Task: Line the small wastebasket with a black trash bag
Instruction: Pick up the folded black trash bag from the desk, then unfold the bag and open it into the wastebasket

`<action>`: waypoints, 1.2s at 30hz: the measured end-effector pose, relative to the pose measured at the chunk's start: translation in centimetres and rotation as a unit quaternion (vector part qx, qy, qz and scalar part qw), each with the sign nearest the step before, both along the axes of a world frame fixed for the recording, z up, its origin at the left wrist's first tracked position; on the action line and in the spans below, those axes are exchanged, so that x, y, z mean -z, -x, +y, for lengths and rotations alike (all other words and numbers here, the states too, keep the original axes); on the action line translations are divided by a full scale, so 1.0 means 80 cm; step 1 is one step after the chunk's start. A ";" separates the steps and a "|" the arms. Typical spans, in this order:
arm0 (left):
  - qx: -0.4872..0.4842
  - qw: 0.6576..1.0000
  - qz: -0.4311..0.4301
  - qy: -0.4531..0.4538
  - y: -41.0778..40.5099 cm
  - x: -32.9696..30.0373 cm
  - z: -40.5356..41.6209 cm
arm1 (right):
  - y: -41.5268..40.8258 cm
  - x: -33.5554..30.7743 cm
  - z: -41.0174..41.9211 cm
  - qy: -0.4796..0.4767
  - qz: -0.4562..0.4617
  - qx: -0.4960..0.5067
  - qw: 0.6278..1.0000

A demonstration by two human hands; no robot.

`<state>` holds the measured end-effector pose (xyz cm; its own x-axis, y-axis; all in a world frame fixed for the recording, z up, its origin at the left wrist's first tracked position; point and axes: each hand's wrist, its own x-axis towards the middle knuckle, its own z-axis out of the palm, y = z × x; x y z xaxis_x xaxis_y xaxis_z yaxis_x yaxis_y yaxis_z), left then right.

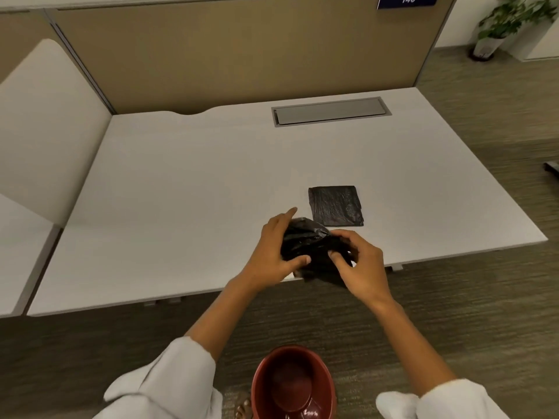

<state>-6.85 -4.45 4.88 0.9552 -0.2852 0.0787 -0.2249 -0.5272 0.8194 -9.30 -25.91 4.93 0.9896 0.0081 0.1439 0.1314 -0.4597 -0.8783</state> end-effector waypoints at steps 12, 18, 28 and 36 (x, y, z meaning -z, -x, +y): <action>-0.191 0.972 0.113 0.081 0.144 -0.009 -0.004 | 0.072 0.015 0.004 -0.057 0.076 -0.004 0.995; -0.264 0.941 0.174 0.122 0.168 -0.002 -0.011 | 0.118 0.021 0.018 0.009 0.061 -0.032 0.998; -0.323 0.861 0.287 0.268 0.190 0.000 -0.034 | 0.188 0.041 0.034 -0.065 0.139 -0.130 0.980; -0.253 0.840 0.338 0.342 0.229 0.014 -0.030 | 0.182 0.060 0.033 -0.171 0.207 -0.013 0.963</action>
<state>-25.18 -6.83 3.75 0.8327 0.0617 -0.5502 0.5245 0.2302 0.8197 -23.85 -23.29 0.13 0.9629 0.0566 -0.2640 -0.2546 -0.1355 -0.9575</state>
